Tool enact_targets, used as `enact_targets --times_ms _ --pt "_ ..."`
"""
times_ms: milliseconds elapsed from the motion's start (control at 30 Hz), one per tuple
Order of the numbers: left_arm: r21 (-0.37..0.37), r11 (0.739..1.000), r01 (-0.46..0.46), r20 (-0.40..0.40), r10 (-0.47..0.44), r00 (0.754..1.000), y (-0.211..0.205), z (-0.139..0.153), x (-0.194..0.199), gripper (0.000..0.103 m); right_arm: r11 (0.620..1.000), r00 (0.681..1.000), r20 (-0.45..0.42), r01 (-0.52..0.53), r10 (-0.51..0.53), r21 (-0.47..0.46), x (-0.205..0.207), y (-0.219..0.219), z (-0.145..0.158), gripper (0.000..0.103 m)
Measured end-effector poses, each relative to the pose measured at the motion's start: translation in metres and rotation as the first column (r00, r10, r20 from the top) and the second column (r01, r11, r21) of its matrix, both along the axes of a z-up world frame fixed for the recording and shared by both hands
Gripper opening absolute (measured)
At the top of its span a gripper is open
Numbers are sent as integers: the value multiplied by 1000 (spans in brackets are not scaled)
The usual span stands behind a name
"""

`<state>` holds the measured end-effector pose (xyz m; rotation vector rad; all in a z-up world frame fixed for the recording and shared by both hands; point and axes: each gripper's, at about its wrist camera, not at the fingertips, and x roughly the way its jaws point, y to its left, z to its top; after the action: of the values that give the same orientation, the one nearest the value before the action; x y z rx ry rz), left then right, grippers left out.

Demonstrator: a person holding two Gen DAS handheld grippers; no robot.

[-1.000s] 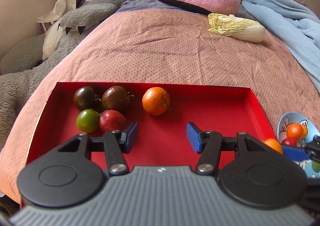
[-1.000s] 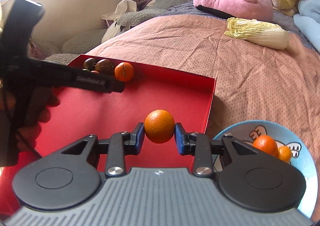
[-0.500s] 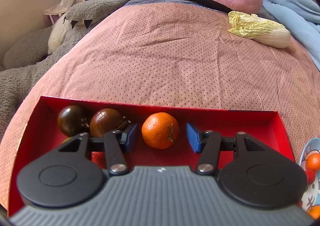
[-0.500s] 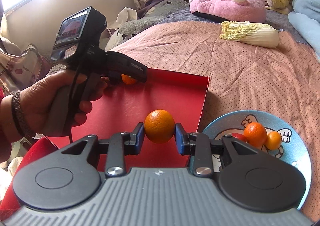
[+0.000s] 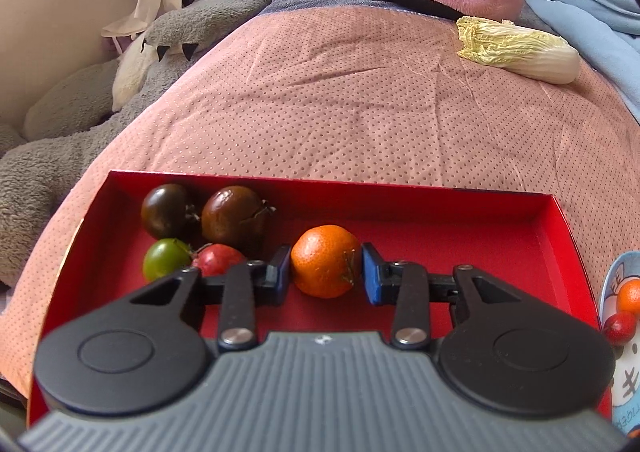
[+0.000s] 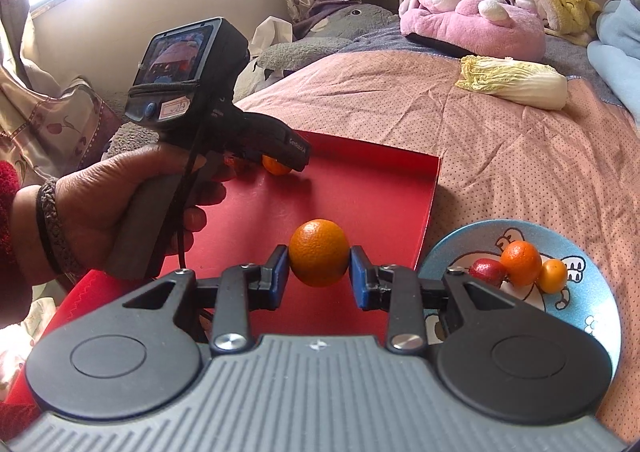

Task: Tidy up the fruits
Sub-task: 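Grasp another mandarin orange with the left gripper while the right holds its orange, then carry both held mandarin oranges over to the blue tiger plate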

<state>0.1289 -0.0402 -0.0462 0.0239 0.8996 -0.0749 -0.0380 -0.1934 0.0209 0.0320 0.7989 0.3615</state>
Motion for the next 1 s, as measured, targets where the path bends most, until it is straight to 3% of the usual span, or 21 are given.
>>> enact_targets --times_ms 567,1000 --pt "-11 1000 -15 83 16 996 -8 45 -59 39 1000 998 55 2 -2 4 -31 -5 19 38" --pt "6 1000 -4 118 3 993 -29 61 -77 39 999 995 91 27 -29 26 -49 -20 29 38"
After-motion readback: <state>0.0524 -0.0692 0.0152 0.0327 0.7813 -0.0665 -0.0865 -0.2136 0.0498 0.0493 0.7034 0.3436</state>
